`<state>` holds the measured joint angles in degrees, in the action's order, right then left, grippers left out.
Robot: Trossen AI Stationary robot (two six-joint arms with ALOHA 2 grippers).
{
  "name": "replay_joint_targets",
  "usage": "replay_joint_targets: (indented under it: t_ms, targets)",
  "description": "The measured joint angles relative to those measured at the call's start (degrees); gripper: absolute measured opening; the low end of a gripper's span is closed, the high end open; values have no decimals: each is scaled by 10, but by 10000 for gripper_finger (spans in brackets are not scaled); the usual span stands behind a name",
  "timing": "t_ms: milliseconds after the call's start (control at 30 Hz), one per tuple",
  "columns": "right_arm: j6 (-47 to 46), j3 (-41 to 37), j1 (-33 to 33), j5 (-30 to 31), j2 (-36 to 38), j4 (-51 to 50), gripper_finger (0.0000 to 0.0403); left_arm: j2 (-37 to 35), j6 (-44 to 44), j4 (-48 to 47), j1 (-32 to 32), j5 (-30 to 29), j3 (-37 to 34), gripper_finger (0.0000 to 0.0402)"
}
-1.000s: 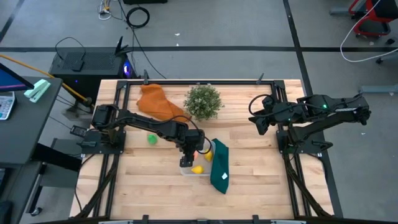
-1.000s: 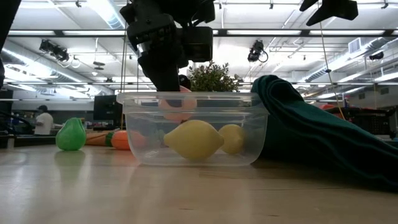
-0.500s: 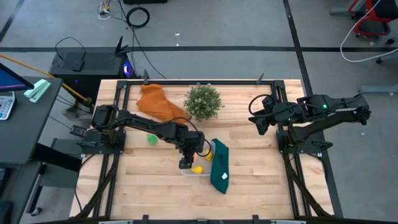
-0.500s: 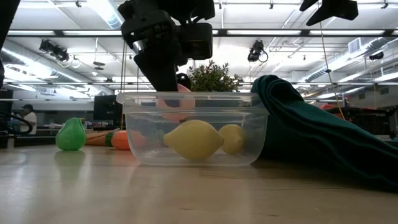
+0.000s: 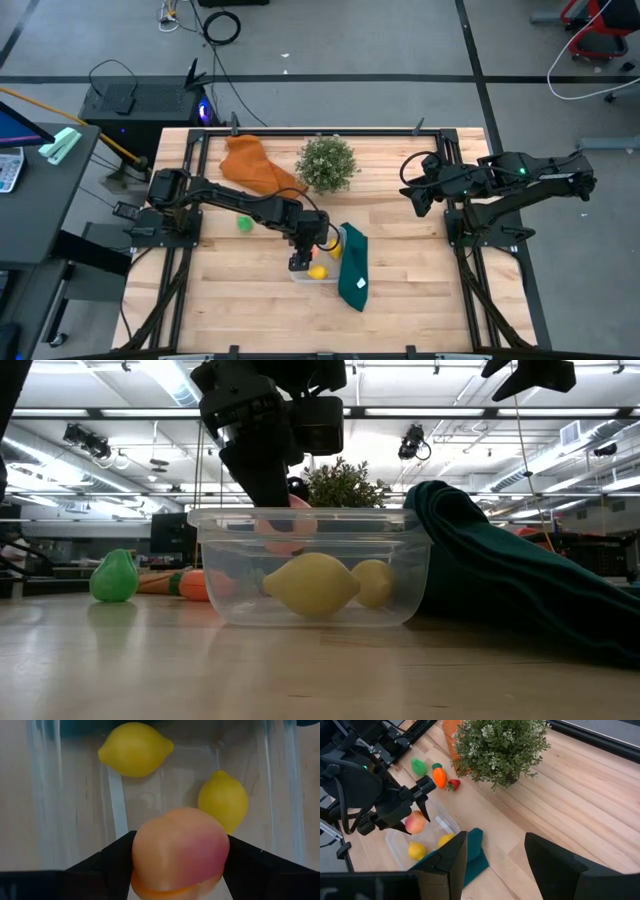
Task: Pick and placing Produce into tupperware
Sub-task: Put the light orange peach into the transparent bin, then put the green pear into the transparent bin
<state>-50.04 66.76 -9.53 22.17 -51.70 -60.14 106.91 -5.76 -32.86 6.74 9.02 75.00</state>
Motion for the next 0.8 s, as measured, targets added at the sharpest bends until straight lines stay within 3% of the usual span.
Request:
replay_joint_targets:
  t_ms: [300,800]
  targets:
    - [0,0,0,0,0,0,165,0,2,1,0,0,0,274]
    - [-3,0,0,0,0,0,165,8,3,10,-1,-19,2,258]
